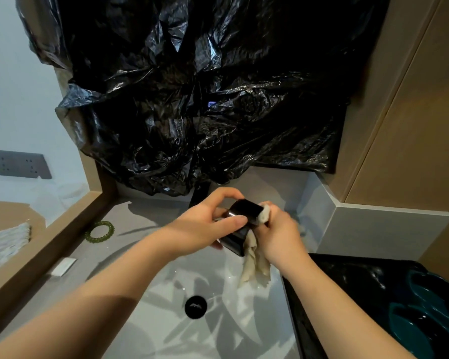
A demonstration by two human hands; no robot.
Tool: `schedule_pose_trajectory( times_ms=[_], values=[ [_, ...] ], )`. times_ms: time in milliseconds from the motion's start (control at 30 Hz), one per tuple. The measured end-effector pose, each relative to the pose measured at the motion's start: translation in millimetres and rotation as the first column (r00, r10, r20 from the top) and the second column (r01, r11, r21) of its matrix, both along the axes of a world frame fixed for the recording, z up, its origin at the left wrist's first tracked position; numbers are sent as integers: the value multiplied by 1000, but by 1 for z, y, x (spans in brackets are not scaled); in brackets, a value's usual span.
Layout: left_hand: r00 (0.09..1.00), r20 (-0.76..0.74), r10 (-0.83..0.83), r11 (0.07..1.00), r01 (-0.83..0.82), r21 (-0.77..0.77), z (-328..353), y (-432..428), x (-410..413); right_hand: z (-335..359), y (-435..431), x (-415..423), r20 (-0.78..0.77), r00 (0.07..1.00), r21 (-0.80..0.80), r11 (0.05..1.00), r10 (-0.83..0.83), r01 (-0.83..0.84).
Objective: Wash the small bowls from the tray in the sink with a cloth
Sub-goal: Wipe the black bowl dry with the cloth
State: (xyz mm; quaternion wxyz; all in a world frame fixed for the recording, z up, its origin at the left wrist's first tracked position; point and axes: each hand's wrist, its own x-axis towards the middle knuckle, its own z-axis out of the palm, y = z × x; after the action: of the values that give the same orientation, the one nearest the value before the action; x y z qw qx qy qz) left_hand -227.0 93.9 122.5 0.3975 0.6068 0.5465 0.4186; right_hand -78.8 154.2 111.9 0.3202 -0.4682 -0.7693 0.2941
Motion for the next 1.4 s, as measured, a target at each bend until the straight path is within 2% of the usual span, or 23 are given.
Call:
schedule_pose_trajectory(
  times_ms=[100,167,267,333,367,433,467,500,533,567,633,700,767,800,867,933,1000,1067,1133,1167,1233,1300,1400],
  values=[
    [990,-140,-21,989,-1,-151,13,3,-4,14,0,2,440,898,249,963,-19,-101],
    [979,-196,-46,973,-1,-230,17,2,-1,16,-3,1,582,813,338,912,-7,-234],
    [991,-136,15,974,-45,-220,11,2,8,16,-2,2,598,801,412,863,-14,-293],
    [991,-54,124,980,-131,-153,2,2,11,11,2,5,415,908,405,905,-55,-131],
    [984,-22,177,978,-178,-107,-2,3,13,7,3,4,257,961,356,934,-106,8],
    [964,-1,265,964,-265,2,-11,5,16,-6,1,-4,-40,967,-20,968,-251,250],
    [955,-11,296,954,-295,58,-16,5,19,-12,0,-10,-175,932,-313,916,-317,252],
    [948,-25,319,944,-315,102,-22,4,21,-16,-2,-16,-300,879,-557,816,-370,153],
    [943,-35,332,937,-326,125,-28,3,23,-19,-3,-19,-369,832,-686,726,-414,57],
    [944,-38,329,939,-323,115,-33,2,23,-22,-5,-18,-375,825,-709,705,-422,39],
    [968,-17,251,968,-251,2,-36,0,19,-27,0,-10,-248,919,-494,856,-307,153],
    [988,-3,154,976,-153,-152,-30,-1,12,-26,5,2,79,986,-119,980,-148,157],
    [990,-25,135,961,-137,-239,-22,-1,9,-22,6,6,363,931,68,997,-46,23],
    [988,-42,151,959,-156,-235,-20,0,11,-23,6,5,409,913,85,996,-19,-17],
    [973,-75,217,961,-226,-162,-19,0,16,-24,3,5,328,943,109,994,-46,11],
    [940,-113,323,941,-331,-65,-24,0,22,-26,0,7,80,990,70,991,-116,110],
    [908,-62,414,910,-415,5,-32,-2,26,-32,-2,3,-125,971,-127,974,-205,190],
    [888,71,454,888,-457,42,-43,-6,30,-38,-2,-5,-253,915,-412,891,-315,193],
    [874,158,460,882,-470,28,-54,-12,33,-45,-2,-10,-298,880,-583,800,-369,138],
    [876,168,451,888,-460,16,-58,-14,34,-46,-2,-10,-271,895,-581,801,-355,141],
    [888,147,437,898,-439,-17,-63,-14,32,-47,-1,-5,-156,953,-417,892,-261,176],
    [896,112,431,902,-424,-76,-60,-10,29,-41,-3,1,-78,989,-164,980,-129,114],
    [903,92,420,903,-405,-144,-49,-5,25,-38,-7,9,144,988,189,978,56,-83]
  ],
)
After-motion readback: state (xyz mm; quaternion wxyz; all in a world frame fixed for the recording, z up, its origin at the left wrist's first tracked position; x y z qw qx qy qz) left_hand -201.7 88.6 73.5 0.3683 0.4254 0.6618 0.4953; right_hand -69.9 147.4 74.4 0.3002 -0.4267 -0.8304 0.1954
